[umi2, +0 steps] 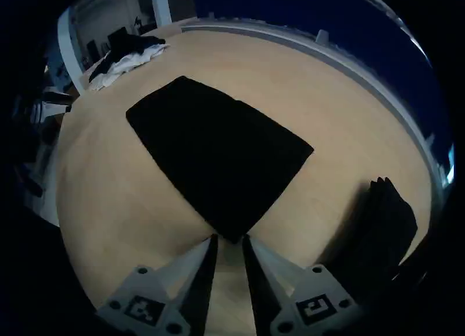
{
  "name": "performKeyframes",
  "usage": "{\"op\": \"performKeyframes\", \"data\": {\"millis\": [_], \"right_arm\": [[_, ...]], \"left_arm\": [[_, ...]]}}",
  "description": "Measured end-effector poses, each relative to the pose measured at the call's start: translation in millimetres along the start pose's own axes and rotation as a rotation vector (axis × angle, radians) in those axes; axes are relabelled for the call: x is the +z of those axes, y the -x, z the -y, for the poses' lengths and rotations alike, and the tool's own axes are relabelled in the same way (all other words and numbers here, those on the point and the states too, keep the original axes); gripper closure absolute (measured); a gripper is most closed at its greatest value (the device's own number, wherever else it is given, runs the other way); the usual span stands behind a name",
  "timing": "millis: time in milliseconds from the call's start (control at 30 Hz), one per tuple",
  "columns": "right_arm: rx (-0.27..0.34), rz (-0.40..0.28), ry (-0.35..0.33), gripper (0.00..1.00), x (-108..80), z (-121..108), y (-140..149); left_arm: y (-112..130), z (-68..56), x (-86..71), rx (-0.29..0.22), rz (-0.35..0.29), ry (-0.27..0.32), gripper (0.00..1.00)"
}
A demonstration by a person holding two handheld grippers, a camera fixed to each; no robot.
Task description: Fold towel
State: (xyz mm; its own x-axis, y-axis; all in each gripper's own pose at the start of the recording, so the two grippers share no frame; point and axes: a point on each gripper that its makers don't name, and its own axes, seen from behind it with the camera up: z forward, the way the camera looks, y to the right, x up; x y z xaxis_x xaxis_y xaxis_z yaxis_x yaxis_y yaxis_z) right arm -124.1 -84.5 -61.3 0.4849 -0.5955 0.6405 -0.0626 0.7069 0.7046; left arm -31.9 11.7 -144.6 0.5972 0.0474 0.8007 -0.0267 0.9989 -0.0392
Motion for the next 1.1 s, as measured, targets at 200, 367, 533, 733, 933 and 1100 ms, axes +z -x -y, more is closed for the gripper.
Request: {"op": "performKeyframes", "data": {"millis": [200,367,533,733,933,1100], "right_arm": [[0.002,0.012,-0.003,0.8,1.8,-1,2],[-0.006,0.01,0.009,0.91,2.0,-3,1],[-0.003,0.001,0.007,0.93,0.9,0,-2],[-0.005,-0.016,0.014,0.94,-4.1,1,-8],[-0.005,-0.044,0.023,0.94,-13.4,2,-21],[-0.017,-0.083,0.026,0.94,-23.6,4,-41]], "left_arm": [[2,1.3,0.5,0.0,0.002,0.001,0.1],[3,1.5,1.8,-0.001,0.004,0.002,0.1],[4,1.6,1.7,-0.001,0.004,0.004,0.1],[4,2.0,-0.2,-0.004,0.003,0.007,0.1],[3,2.5,-3.3,-0.003,0.001,0.009,0.1],[2,3.9,-5.9,-0.001,-0.001,0.011,0.1]]}}
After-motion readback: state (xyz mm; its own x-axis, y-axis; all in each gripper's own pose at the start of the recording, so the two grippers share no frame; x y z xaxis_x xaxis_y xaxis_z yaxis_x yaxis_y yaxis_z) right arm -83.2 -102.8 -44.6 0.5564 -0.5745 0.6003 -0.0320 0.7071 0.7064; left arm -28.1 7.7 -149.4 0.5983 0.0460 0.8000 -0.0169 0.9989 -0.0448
